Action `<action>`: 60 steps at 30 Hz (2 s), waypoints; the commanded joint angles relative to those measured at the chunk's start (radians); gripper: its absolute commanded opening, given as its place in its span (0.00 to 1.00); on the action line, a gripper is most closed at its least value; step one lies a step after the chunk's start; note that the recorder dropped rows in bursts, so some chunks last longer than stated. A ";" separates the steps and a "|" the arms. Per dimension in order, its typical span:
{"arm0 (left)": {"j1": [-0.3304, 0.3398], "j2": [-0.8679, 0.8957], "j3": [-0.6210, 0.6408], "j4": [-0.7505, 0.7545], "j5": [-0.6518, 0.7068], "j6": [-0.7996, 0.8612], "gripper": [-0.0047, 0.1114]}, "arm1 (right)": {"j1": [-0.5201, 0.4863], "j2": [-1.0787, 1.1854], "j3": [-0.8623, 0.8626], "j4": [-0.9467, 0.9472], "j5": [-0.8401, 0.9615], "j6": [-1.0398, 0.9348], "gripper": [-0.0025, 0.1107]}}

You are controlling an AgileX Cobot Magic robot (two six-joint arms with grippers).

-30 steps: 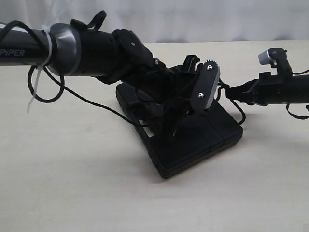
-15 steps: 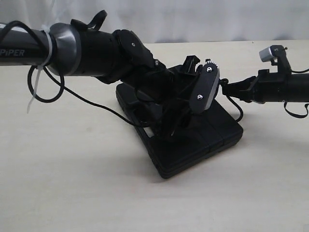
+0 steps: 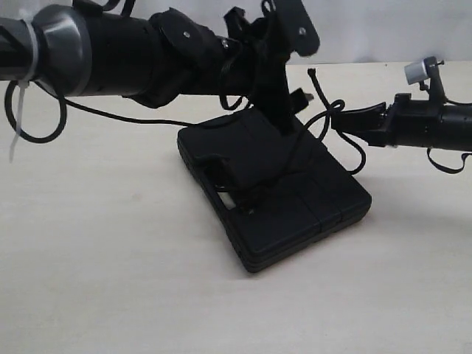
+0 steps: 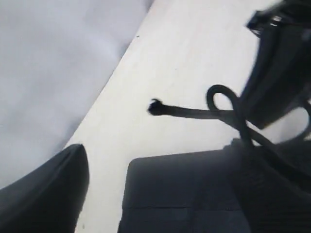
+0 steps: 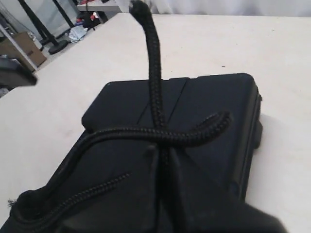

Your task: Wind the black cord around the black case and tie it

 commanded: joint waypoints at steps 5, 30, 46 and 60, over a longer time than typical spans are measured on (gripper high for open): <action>0.016 0.073 -0.011 -0.087 0.087 -0.095 0.68 | 0.000 -0.004 -0.002 -0.002 0.088 -0.056 0.06; 0.043 0.133 -0.121 -0.443 0.240 -0.285 0.59 | 0.000 -0.004 -0.002 -0.027 0.088 -0.060 0.06; 0.062 0.280 -0.253 -0.665 0.355 -0.276 0.57 | 0.000 -0.004 -0.002 -0.022 0.088 -0.060 0.06; 0.062 0.283 -0.271 -0.665 0.268 -0.116 0.04 | 0.000 -0.004 -0.002 -0.022 0.088 -0.061 0.06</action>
